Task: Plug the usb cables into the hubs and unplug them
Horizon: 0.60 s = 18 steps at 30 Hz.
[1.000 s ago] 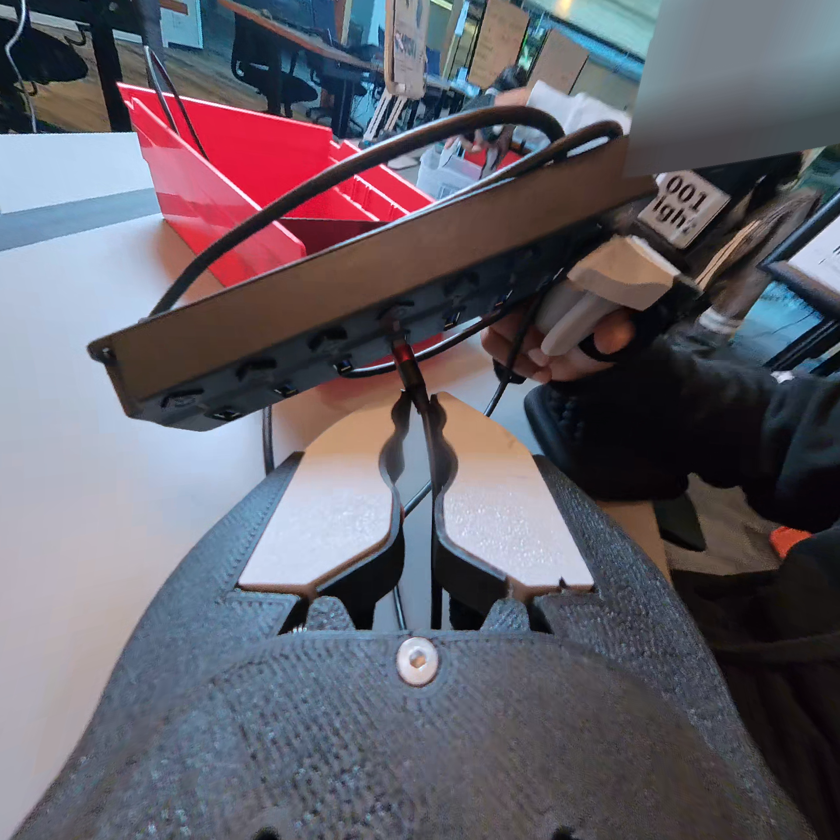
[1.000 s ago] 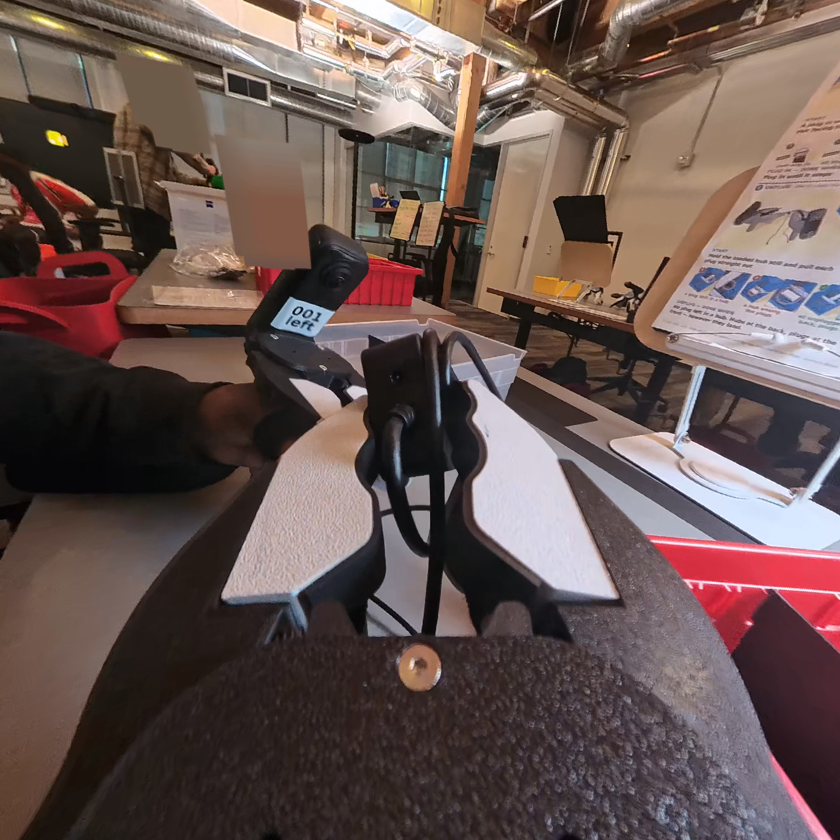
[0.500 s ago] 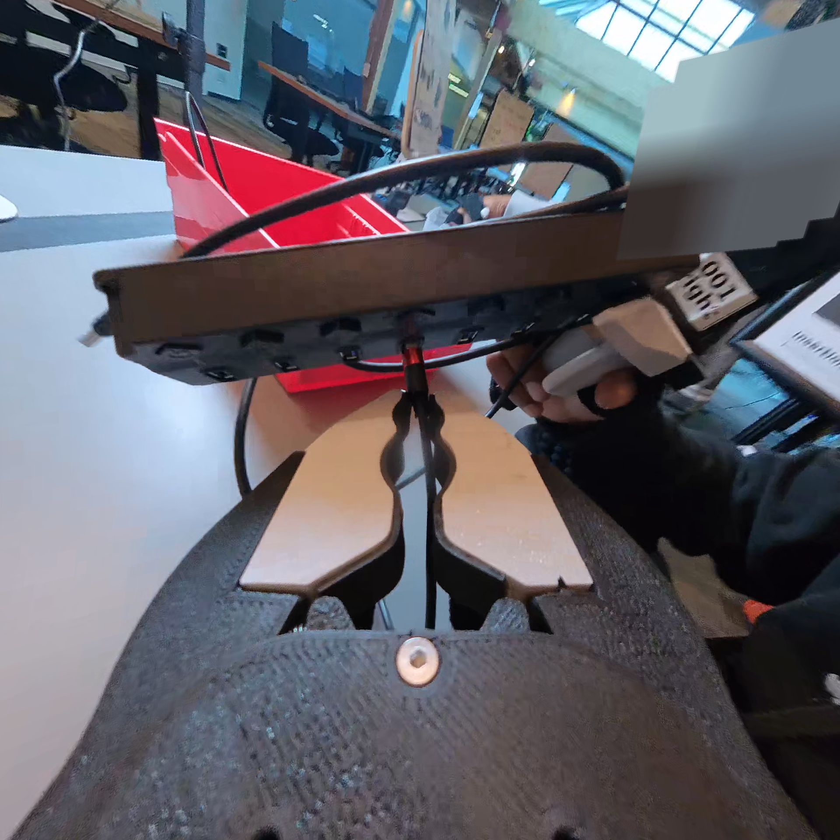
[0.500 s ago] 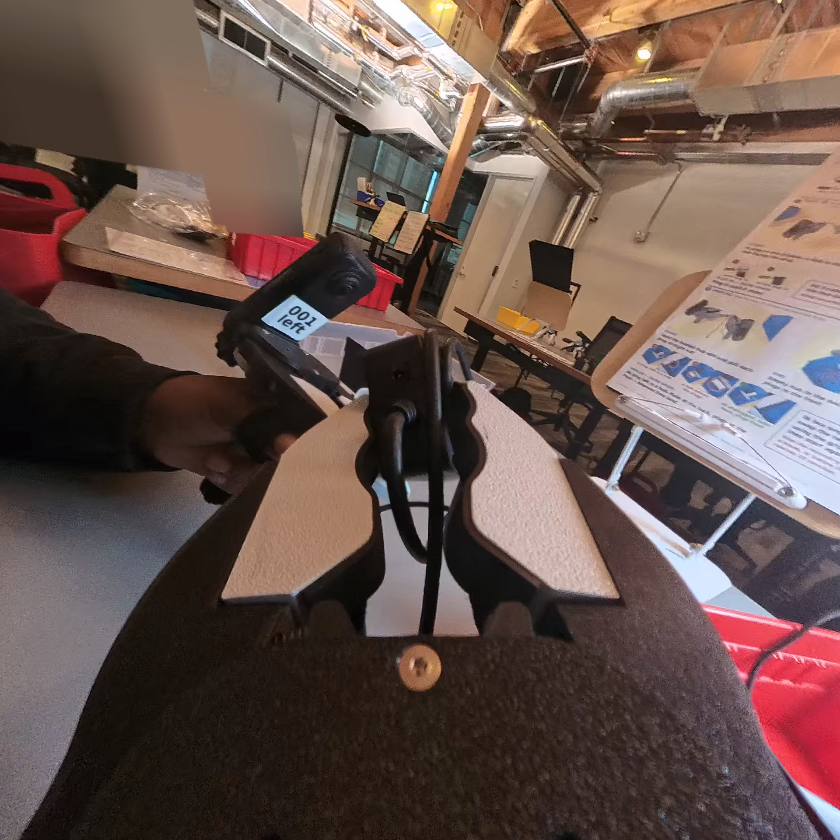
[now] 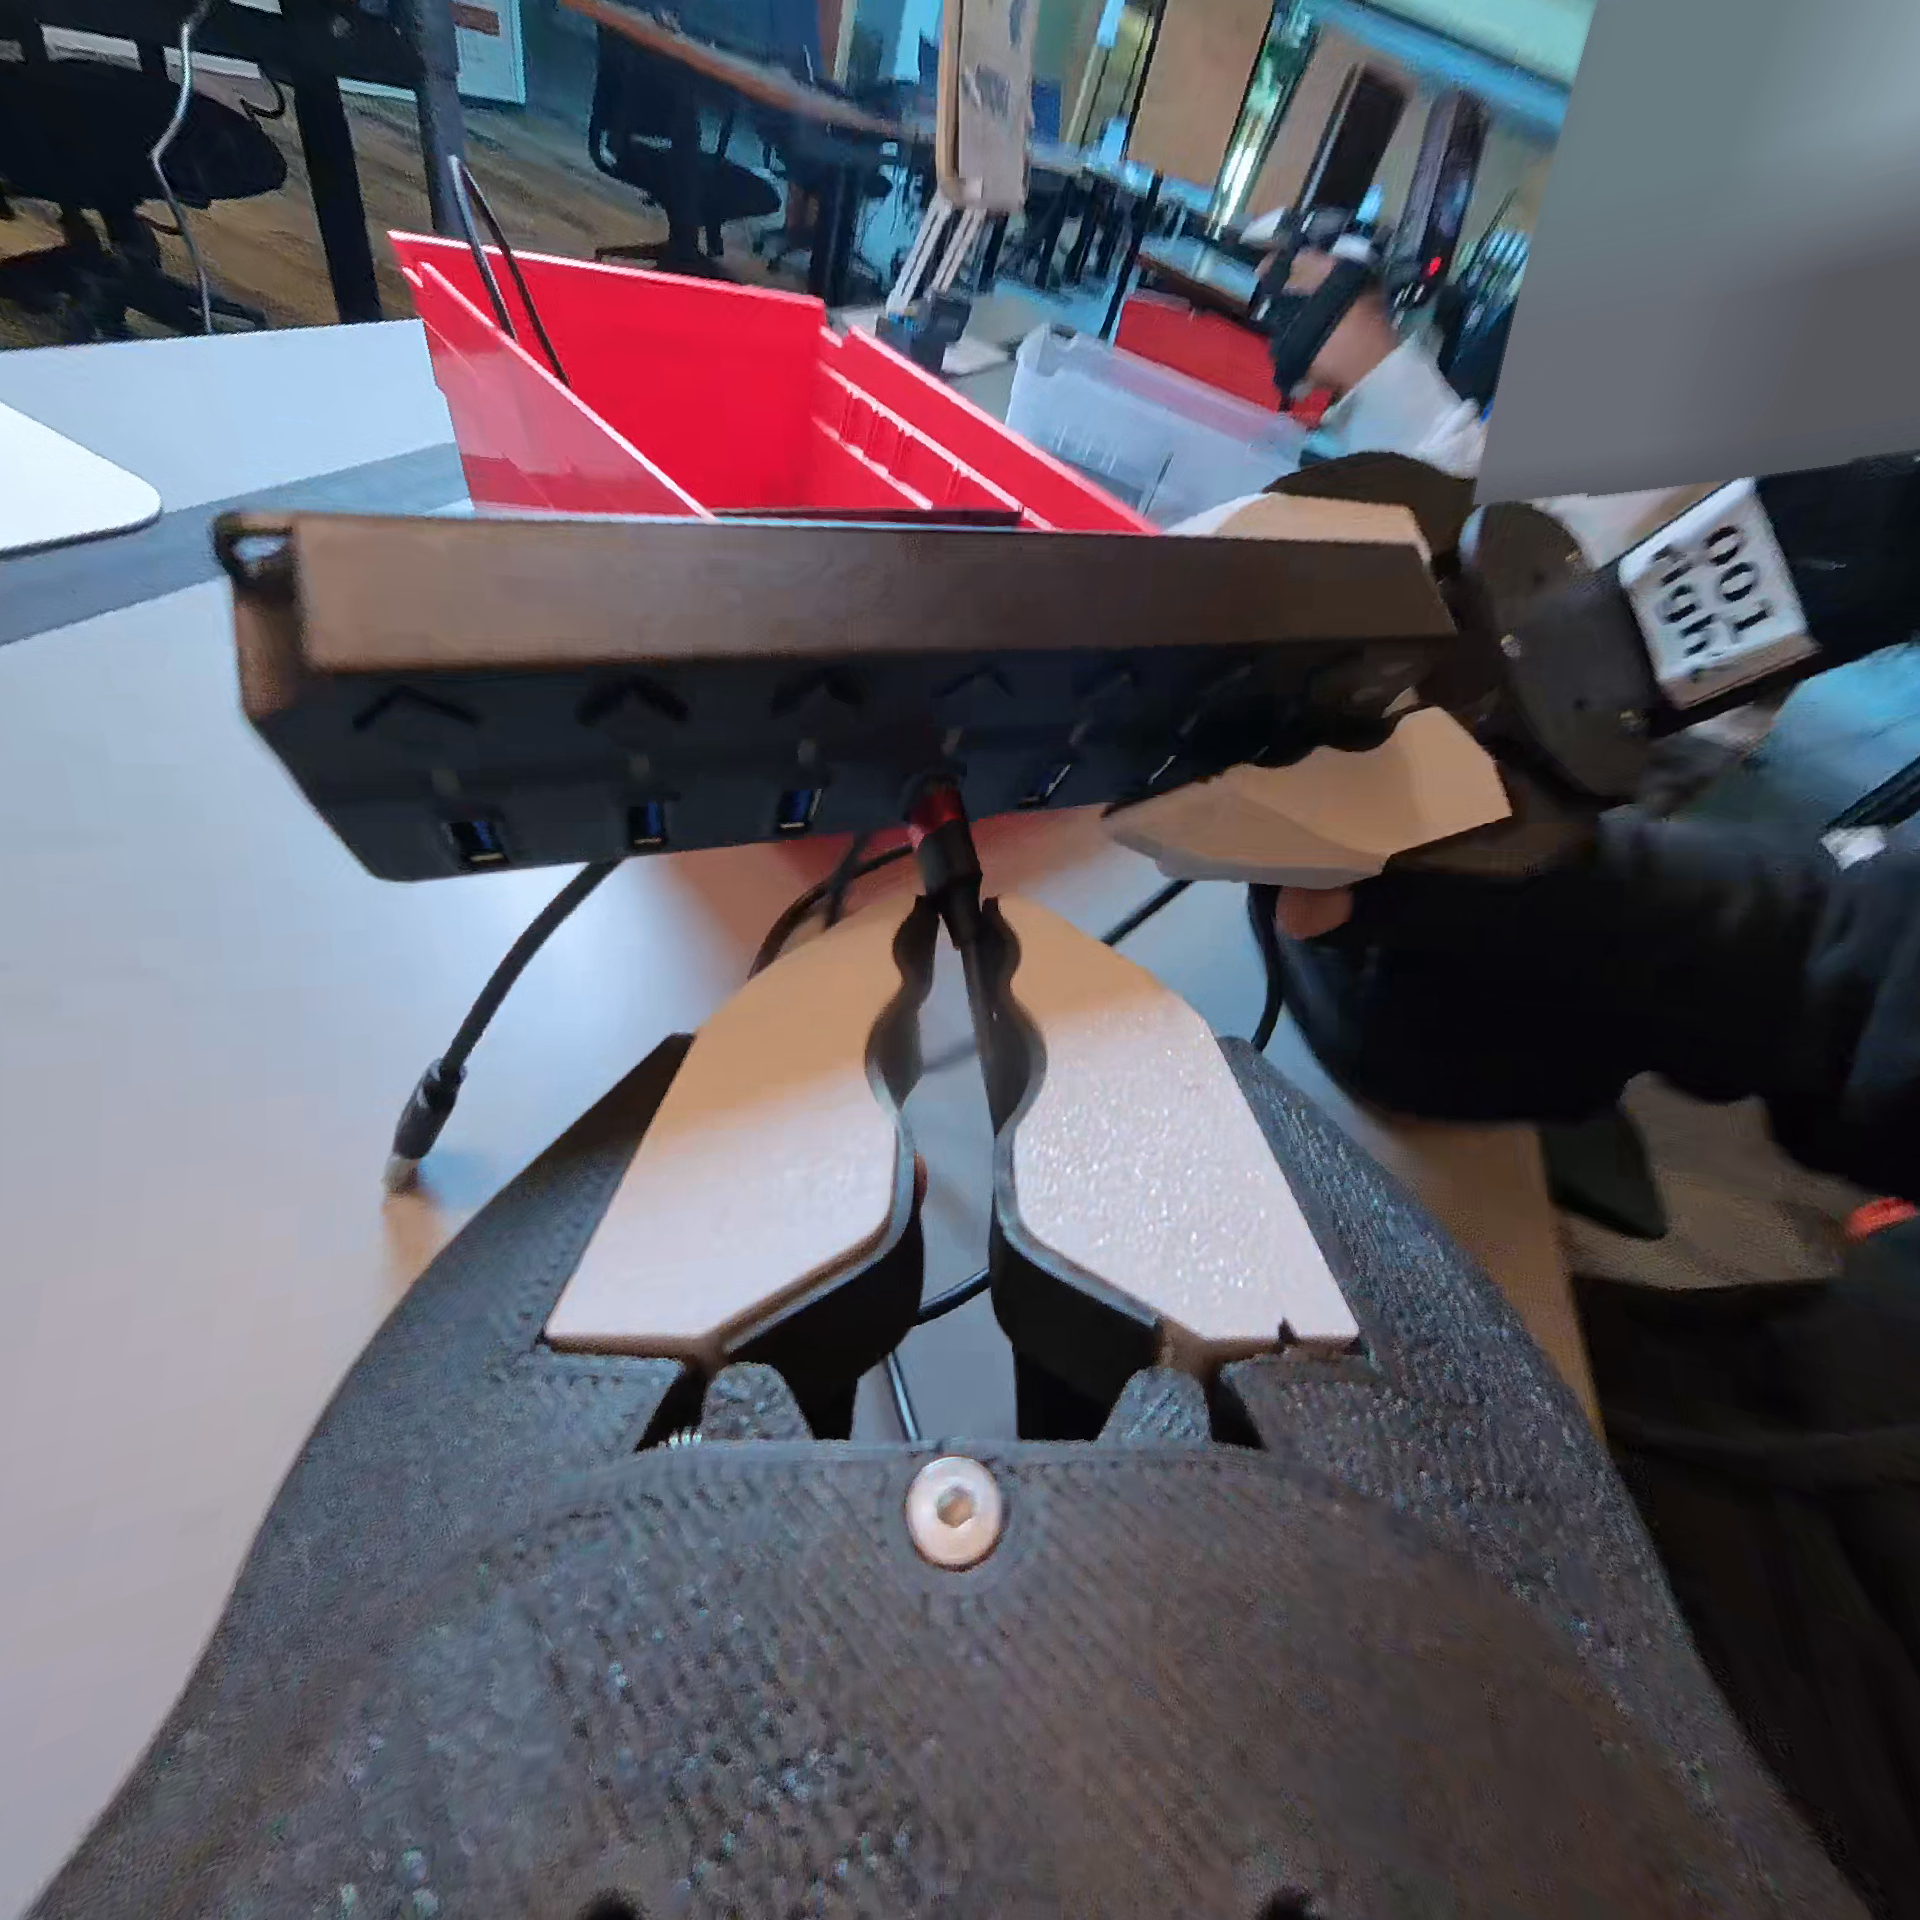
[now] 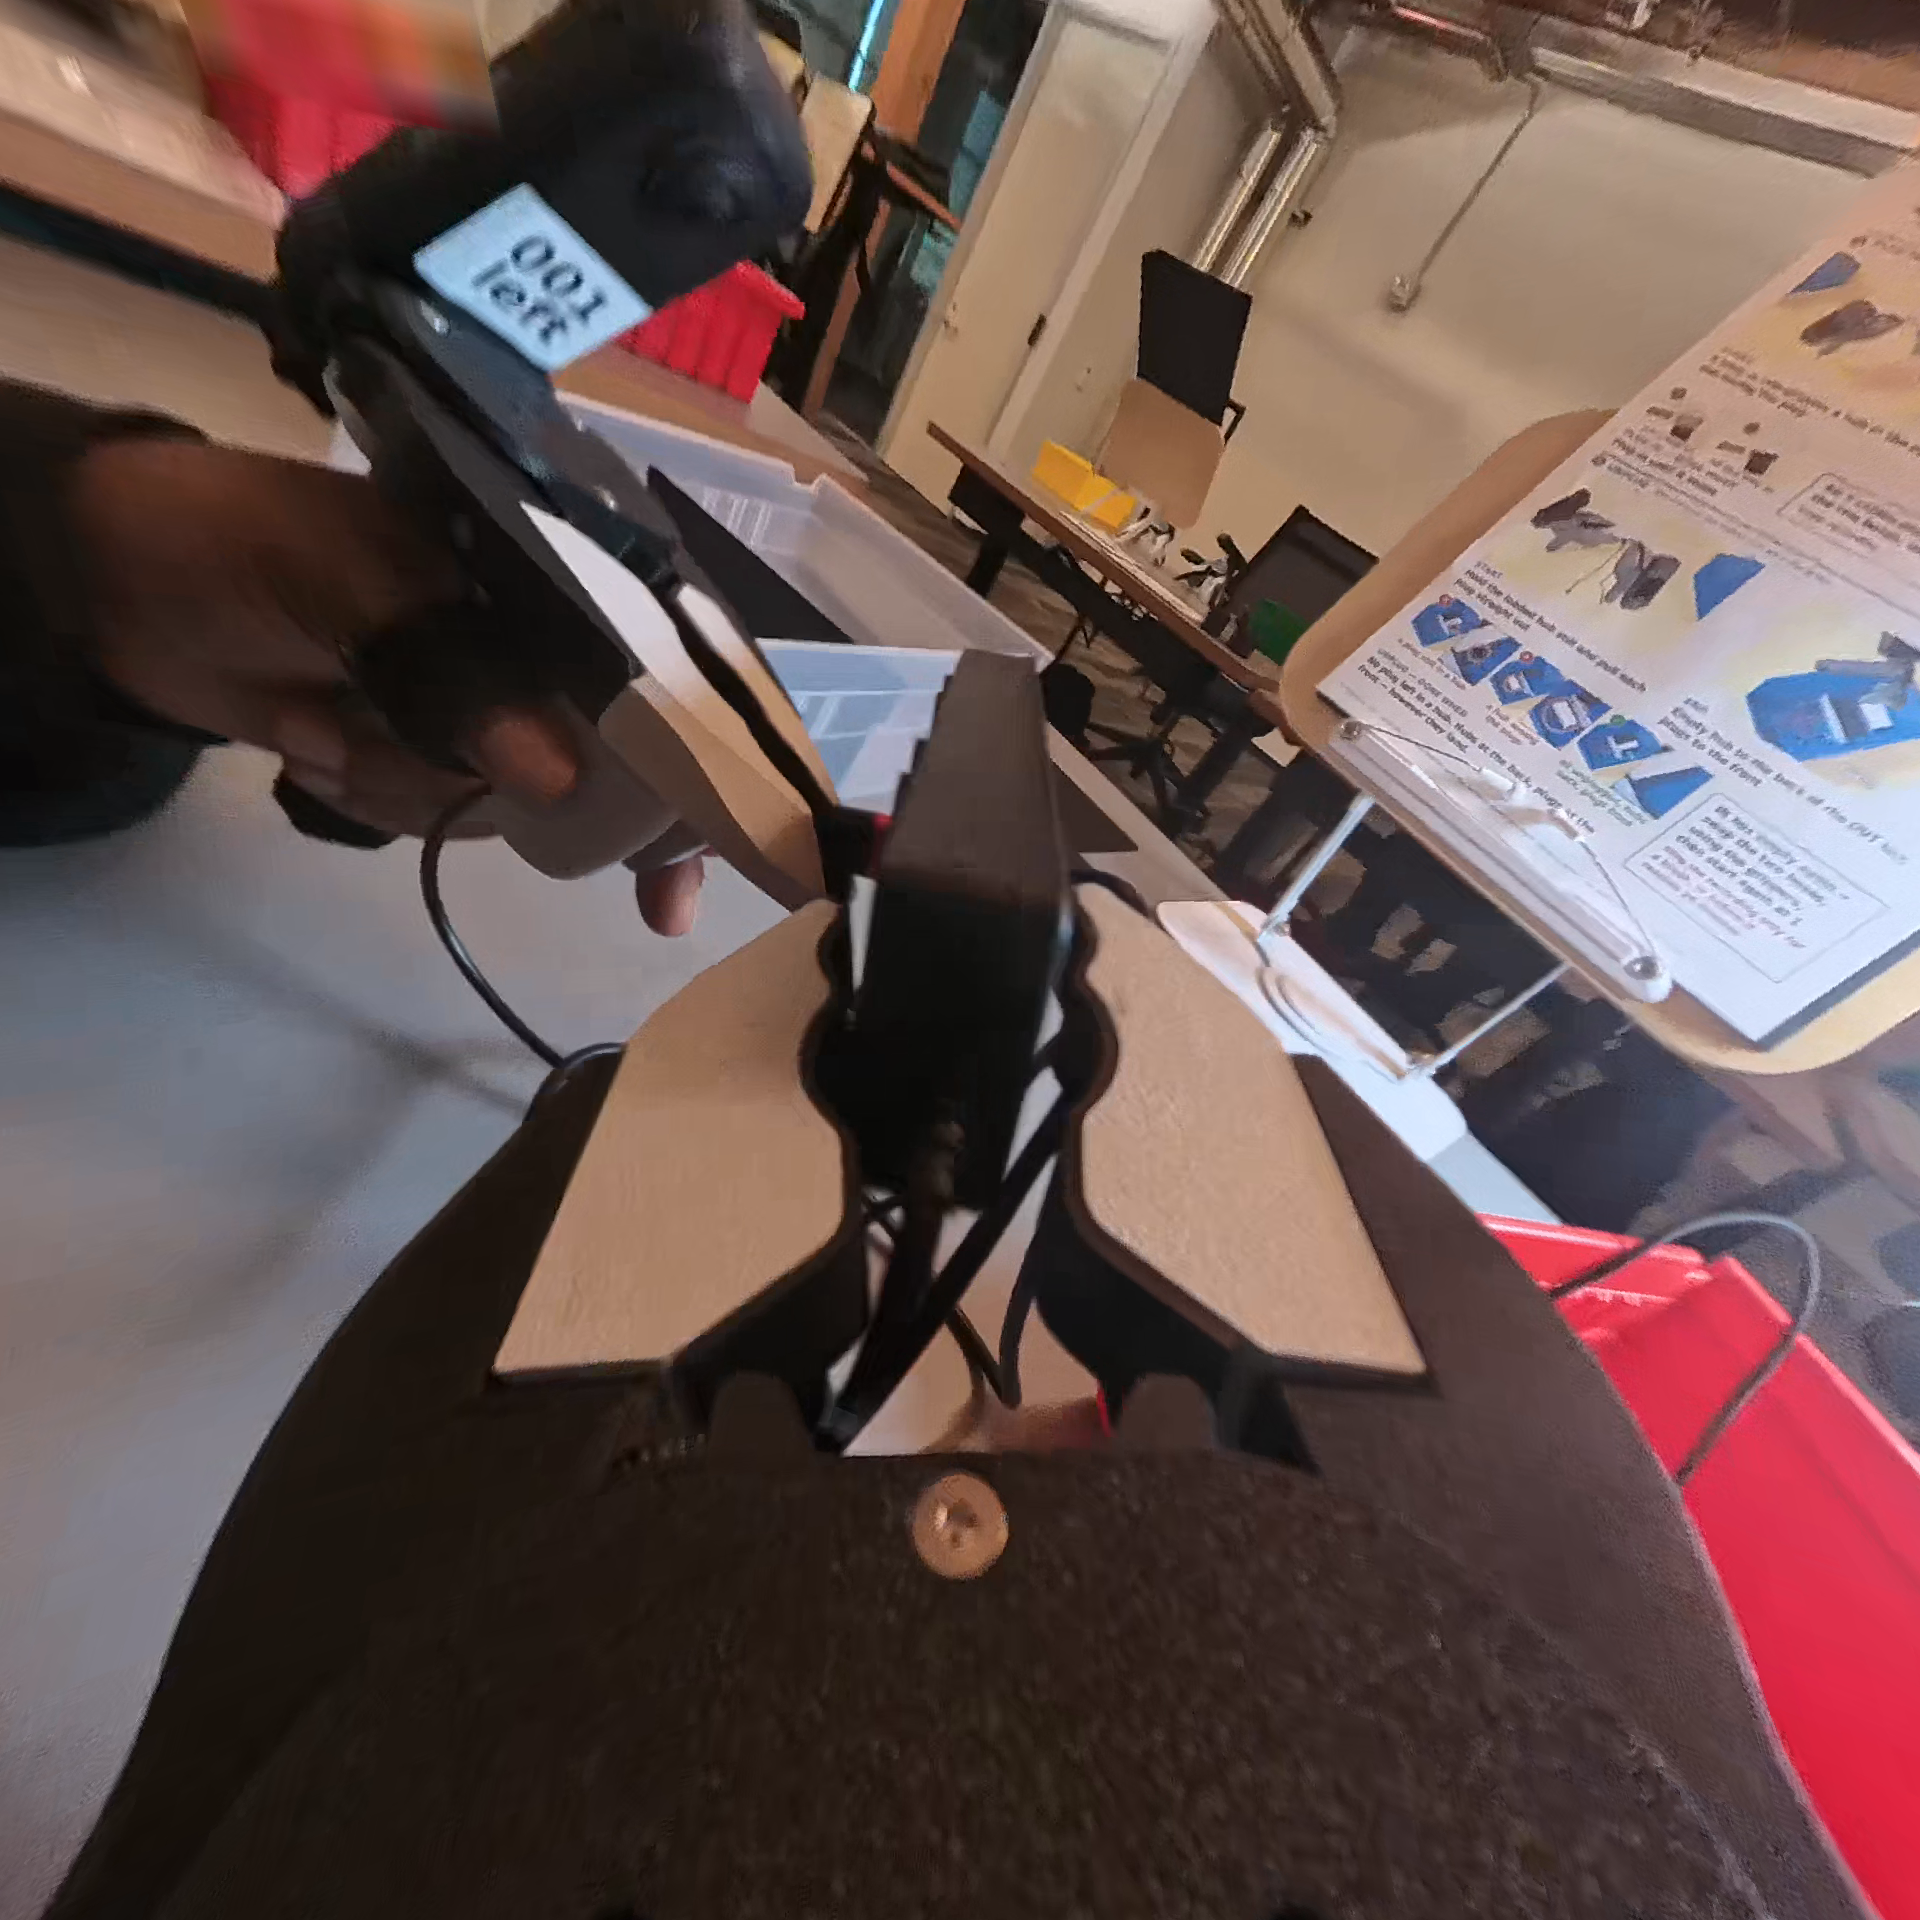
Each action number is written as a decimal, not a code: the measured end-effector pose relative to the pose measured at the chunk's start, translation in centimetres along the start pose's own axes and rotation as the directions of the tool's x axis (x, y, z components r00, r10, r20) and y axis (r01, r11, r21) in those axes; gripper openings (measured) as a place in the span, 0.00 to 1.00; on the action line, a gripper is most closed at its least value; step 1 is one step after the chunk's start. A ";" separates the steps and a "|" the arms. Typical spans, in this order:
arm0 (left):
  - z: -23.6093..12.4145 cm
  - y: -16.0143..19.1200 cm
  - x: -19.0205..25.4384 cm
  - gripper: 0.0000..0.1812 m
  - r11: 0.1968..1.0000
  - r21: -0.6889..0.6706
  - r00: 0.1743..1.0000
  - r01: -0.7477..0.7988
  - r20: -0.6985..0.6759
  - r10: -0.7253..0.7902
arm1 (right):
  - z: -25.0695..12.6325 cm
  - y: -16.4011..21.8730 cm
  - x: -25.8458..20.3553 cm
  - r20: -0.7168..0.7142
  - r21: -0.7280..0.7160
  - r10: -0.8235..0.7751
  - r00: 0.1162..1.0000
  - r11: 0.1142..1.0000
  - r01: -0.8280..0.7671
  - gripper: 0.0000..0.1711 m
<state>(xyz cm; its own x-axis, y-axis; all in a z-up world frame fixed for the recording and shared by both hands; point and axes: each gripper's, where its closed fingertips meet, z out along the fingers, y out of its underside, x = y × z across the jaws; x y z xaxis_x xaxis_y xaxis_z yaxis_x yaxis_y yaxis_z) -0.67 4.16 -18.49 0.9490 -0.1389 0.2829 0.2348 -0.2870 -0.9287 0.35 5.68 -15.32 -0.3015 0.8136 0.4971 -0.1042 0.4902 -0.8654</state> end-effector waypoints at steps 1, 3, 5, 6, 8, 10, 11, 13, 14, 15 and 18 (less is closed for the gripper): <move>0.2 0.3 -0.1 0.05 0.999 -0.026 0.999 -0.036 0.034 0.037 | 0.0 -0.2 -0.2 -0.021 0.009 -0.036 0.999 0.999 0.036 0.17; 0.2 0.6 -0.2 0.04 0.998 -0.042 0.997 -0.052 0.054 0.054 | 0.1 -0.3 -0.3 -0.041 0.006 -0.080 0.996 0.997 0.080 0.16; -0.1 0.0 0.1 0.04 1.000 -0.001 1.000 0.000 0.011 0.000 | 0.0 -0.6 0.0 -0.048 0.030 -0.064 0.997 0.997 0.065 0.16; -0.3 -0.3 0.1 0.05 1.000 0.014 1.000 0.020 -0.006 -0.020 | -0.1 -0.6 0.1 -0.050 0.037 -0.054 0.997 0.998 0.056 0.16; -1.0 -1.0 0.1 0.05 0.998 0.054 1.000 0.019 -0.012 -0.019 | -0.3 -0.7 0.8 -0.056 0.047 -0.031 0.998 0.998 0.034 0.16; -2.2 -2.2 0.0 0.07 0.995 0.095 1.000 0.010 -0.009 -0.009 | -0.7 -0.8 1.6 -0.051 0.072 0.019 0.999 0.997 -0.015 0.16; -3.1 -3.1 -0.2 0.07 0.992 0.122 1.000 0.004 0.003 -0.005 | -0.9 -0.9 2.1 -0.053 0.080 0.034 0.998 0.996 -0.030 0.16; -5.8 -5.2 -1.5 0.07 0.984 0.174 0.997 -0.024 0.073 0.011 | -1.6 -1.2 3.0 -0.055 0.102 0.033 0.998 0.994 -0.027 0.16; -7.5 -6.2 -2.6 0.07 0.983 0.179 0.991 -0.046 0.132 0.022 | -1.9 -1.4 3.4 -0.064 0.110 0.029 0.998 0.994 -0.022 0.16; -9.3 -6.8 -4.1 0.08 0.985 0.158 0.978 -0.072 0.207 0.039 | -2.2 -1.6 3.9 -0.081 0.116 0.022 0.997 0.993 -0.012 0.16; -15.5 -7.1 -9.5 0.08 0.995 -0.007 0.888 -0.098 0.451 0.090 | -3.1 -2.2 4.6 -0.096 0.133 -0.021 0.995 0.991 0.034 0.16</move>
<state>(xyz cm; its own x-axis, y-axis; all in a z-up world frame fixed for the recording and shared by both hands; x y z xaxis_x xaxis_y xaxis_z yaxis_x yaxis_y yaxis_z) -14.62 -7.14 -10.88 0.9588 0.2779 0.0593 0.1395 -0.2785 -0.9502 2.07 9.36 -10.96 -0.2071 0.8293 0.5190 -0.2391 0.4715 -0.8488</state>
